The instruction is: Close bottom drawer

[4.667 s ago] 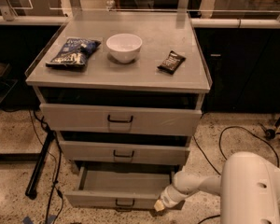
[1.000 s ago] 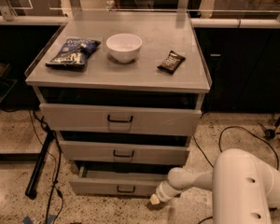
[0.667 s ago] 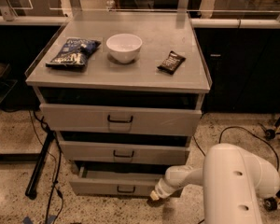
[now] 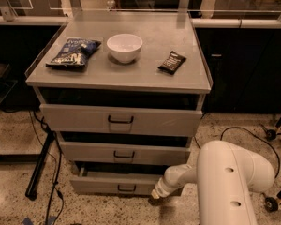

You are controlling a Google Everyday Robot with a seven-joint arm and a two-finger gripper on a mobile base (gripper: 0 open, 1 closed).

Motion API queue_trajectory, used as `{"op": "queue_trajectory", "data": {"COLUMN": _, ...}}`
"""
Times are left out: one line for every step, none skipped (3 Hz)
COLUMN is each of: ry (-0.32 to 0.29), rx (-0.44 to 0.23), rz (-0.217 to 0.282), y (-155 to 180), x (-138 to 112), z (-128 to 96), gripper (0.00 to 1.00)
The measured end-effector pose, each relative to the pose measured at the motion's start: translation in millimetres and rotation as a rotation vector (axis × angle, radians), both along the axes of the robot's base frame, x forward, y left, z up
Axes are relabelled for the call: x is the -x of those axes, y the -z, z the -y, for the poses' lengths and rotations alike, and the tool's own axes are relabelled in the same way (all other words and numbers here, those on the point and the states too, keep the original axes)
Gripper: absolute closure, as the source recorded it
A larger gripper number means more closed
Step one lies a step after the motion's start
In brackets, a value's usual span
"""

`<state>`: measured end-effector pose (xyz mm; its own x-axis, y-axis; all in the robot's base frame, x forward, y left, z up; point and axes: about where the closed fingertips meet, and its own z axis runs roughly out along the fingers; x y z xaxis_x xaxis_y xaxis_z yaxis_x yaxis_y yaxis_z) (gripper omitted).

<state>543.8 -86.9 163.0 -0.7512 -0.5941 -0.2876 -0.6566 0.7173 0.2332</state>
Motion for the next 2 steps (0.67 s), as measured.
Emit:
{"op": "queue_trajectory", "data": {"ry": 0.0, "rx": 0.0, "rz": 0.0, "y": 0.0, "x": 0.0, "z": 0.0, "gripper": 0.58}}
{"op": "queue_trajectory", "data": {"ry": 0.0, "rx": 0.0, "rz": 0.0, "y": 0.0, "x": 0.0, "z": 0.0, "gripper": 0.35}}
